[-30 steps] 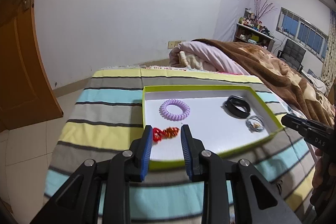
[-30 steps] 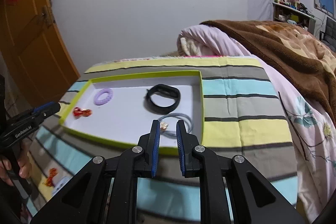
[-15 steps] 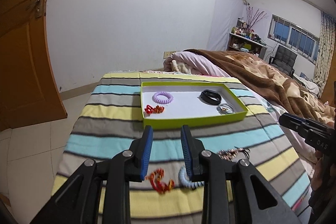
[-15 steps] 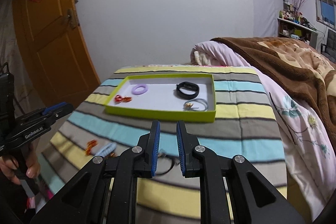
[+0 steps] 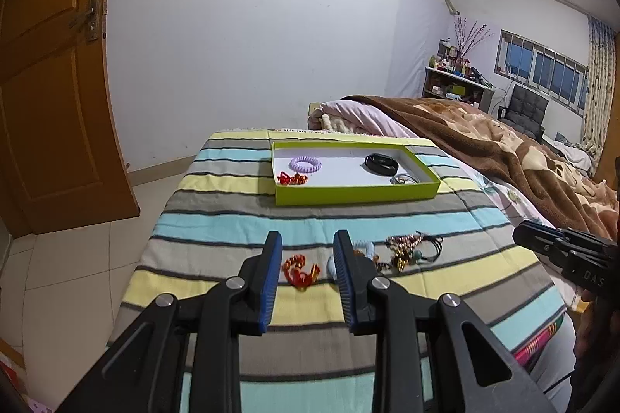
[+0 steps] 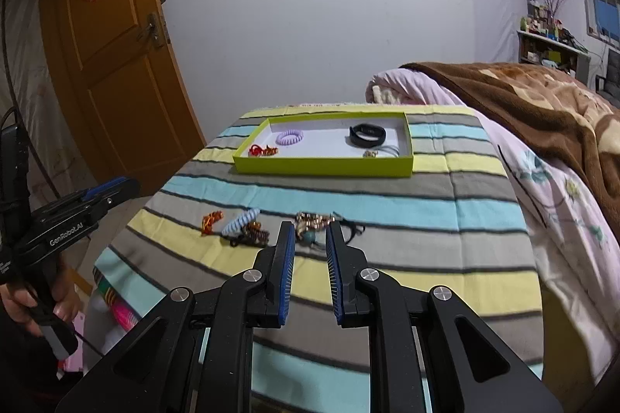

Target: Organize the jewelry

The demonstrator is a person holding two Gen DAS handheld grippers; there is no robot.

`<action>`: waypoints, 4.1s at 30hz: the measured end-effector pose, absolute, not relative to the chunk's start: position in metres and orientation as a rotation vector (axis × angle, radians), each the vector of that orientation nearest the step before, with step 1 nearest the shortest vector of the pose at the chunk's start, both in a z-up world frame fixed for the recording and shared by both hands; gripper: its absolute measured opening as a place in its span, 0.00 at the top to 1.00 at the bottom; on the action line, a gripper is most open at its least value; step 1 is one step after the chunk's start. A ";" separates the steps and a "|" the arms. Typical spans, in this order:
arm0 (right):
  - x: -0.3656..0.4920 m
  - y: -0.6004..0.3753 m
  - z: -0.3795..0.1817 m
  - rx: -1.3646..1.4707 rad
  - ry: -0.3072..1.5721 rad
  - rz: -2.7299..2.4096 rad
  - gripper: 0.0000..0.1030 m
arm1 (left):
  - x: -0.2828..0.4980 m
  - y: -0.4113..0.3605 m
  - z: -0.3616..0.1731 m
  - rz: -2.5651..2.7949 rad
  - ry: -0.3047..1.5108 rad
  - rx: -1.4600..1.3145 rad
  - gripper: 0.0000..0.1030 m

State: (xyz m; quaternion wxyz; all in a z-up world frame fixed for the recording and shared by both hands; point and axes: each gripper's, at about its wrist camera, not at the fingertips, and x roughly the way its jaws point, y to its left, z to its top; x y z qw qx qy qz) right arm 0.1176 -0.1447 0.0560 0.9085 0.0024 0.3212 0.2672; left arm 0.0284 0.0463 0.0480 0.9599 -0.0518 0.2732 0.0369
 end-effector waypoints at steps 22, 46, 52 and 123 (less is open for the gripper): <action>0.113 -0.145 0.040 0.011 0.715 0.568 0.84 | 0.021 0.044 0.032 0.050 0.575 -0.122 0.72; 0.160 -0.119 0.012 0.002 0.784 0.564 0.84 | 0.078 0.045 -0.017 -0.011 0.702 -0.141 0.72; 0.179 -0.116 -0.001 0.011 0.823 0.553 0.84 | 0.090 0.046 -0.026 0.001 0.736 -0.151 0.72; 0.201 -0.097 0.060 0.147 0.750 0.680 0.91 | 0.083 0.038 0.047 -0.046 0.561 -0.132 0.89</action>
